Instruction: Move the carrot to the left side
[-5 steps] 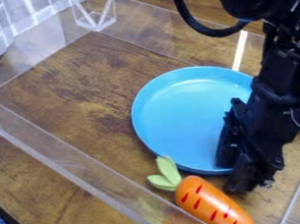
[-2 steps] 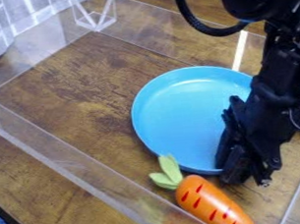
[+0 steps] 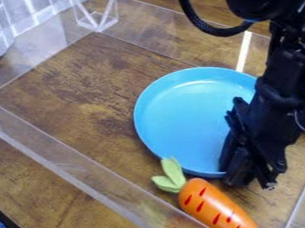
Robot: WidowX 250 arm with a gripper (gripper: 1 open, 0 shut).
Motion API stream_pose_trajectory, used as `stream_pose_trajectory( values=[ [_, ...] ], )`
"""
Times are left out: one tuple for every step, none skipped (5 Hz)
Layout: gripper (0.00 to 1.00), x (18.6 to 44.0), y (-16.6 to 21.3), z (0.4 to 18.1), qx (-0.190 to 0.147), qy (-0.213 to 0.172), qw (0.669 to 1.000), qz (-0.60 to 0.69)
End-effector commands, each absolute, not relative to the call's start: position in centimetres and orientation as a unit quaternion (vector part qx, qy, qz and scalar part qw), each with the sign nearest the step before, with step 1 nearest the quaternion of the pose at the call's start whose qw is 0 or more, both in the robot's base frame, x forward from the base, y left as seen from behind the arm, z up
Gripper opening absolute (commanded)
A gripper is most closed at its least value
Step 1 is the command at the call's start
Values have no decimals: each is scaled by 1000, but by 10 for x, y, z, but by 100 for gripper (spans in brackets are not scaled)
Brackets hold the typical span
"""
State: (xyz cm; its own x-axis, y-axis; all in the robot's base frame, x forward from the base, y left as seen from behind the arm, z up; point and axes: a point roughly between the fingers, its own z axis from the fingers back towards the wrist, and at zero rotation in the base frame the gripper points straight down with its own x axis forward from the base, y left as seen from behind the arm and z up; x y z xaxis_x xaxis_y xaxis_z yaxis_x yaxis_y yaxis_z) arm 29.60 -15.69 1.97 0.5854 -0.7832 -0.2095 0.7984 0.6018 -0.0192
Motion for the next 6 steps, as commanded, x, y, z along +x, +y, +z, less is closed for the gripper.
stream_pose_trajectory(
  values=[
    [0,280,-162,11,41,115,881,-458],
    [0,277,-164,10,42,115,879,-460],
    [0,274,-165,9,45,115,878,-463],
    [0,271,-167,9,47,115,876,-465],
    [0,268,-169,9,50,115,875,-468],
    [0,264,-171,9,53,115,873,-471]
  ],
)
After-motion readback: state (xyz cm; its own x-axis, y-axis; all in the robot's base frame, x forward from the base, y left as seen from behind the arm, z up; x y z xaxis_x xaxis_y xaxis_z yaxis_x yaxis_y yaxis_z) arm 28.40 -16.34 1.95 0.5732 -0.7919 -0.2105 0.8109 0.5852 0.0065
